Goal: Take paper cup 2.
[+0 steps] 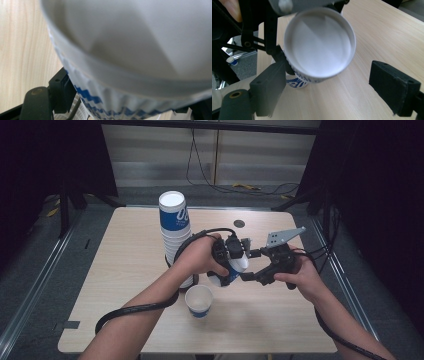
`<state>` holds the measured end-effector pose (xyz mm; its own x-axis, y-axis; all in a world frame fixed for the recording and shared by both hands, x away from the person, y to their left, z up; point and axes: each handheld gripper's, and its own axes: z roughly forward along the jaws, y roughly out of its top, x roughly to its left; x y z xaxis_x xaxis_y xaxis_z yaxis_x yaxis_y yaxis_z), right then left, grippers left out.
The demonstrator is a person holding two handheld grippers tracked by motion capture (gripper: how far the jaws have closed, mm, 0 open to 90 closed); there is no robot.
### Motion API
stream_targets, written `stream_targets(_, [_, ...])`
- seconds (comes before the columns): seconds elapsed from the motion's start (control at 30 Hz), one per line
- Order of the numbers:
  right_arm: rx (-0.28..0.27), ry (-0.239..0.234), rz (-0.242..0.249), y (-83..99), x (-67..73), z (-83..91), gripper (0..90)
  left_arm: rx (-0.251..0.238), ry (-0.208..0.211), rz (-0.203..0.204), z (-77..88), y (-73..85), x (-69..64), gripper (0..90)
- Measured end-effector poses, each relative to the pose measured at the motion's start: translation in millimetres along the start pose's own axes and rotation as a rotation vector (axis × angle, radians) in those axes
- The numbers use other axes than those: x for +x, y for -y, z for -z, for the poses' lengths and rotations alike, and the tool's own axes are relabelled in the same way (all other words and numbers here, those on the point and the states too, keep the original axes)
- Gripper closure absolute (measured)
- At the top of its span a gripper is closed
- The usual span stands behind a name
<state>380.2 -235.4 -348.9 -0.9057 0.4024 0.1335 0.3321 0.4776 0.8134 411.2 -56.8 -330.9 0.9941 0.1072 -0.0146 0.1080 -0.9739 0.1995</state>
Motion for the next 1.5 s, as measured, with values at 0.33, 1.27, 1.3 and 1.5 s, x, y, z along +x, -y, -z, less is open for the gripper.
stream_targets(0.33, [0.006,-0.020,0.015,-8.7,4.1,-9.2,16.0,-0.028,-0.002,-0.033,-1.9,-1.8,-3.3,23.5])
stream_targets(1.27, [-0.050,-0.032,-0.046,8.8,-2.2,3.3,27.9,-0.152,0.034,0.028,-2.9,16.3,5.2,16.5])
stream_targets(1.3, [-0.052,-0.032,-0.049,9.8,-3.1,5.1,27.8,-0.161,0.041,0.035,-4.1,18.5,6.0,15.5])
stream_targets(1.5, [-0.051,-0.018,-0.056,13.7,-7.0,12.7,27.7,-0.177,0.038,0.047,-5.0,25.1,8.1,16.8])
